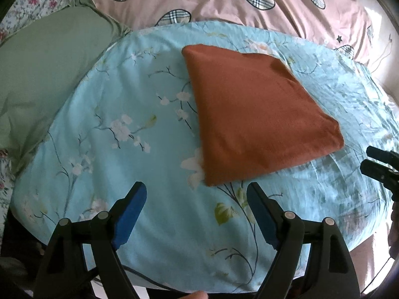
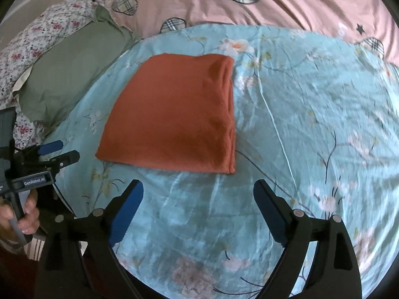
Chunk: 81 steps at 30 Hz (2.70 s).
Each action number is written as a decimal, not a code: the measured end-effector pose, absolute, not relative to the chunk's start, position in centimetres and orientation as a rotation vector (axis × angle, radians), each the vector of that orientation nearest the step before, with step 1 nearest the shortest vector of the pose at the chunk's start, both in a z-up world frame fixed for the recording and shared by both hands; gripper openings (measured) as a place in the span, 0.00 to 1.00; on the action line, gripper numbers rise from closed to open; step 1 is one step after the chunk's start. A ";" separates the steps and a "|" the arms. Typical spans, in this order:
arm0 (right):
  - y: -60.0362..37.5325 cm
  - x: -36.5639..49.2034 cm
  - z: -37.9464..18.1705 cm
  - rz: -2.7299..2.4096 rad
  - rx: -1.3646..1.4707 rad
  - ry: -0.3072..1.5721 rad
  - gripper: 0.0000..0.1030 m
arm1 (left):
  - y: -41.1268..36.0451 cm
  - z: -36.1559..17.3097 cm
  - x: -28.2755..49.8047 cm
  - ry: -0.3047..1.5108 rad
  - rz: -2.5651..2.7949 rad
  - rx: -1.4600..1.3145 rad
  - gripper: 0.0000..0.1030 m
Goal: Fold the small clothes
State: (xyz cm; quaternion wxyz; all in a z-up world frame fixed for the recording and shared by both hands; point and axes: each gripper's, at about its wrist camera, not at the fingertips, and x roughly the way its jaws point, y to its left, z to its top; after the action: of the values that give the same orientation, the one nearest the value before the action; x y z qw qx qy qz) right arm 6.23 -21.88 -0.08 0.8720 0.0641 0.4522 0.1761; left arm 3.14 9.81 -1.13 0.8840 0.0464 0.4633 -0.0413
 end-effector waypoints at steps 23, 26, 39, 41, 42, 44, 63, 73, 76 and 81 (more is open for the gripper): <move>-20.5 6.8 0.0 0.382 0.105 0.959 0.96 | 9.3 -0.1 3.6 0.932 -0.023 0.168 0.82; -20.5 6.8 0.2 0.380 0.107 0.954 0.96 | 9.4 -0.1 3.5 0.931 -0.017 0.159 0.82; -19.7 7.1 0.2 0.399 0.108 0.943 0.96 | 9.5 -0.2 3.4 0.932 -0.008 0.144 0.82; -19.6 7.3 0.4 0.404 0.106 0.938 0.96 | 9.4 -0.1 3.3 0.929 -0.012 0.137 0.82; -19.5 7.3 0.4 0.406 0.104 0.936 0.96 | 9.3 0.0 3.3 0.928 -0.015 0.135 0.82; -19.3 7.5 0.6 0.409 0.098 0.930 0.96 | 9.1 0.2 3.2 0.919 -0.019 0.135 0.82; -18.7 8.2 0.8 0.430 0.095 0.925 0.96 | 8.1 0.8 2.9 0.885 -0.035 0.152 0.82; -18.4 7.6 1.5 0.430 0.099 0.907 0.96 | 8.0 1.4 2.7 0.869 -0.042 0.149 0.82; -18.3 7.3 1.6 0.432 0.097 0.906 0.96 | 8.0 1.6 2.6 0.865 -0.043 0.149 0.82; -18.2 7.3 1.6 0.433 0.099 0.906 0.96 | 8.1 1.8 2.4 0.862 -0.040 0.149 0.82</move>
State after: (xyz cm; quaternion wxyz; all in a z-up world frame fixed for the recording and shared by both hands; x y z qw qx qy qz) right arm 7.29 -18.22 1.60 0.8753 0.0475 0.4342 0.2075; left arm 2.40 8.08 1.85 0.9057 0.0721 0.4174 -0.0196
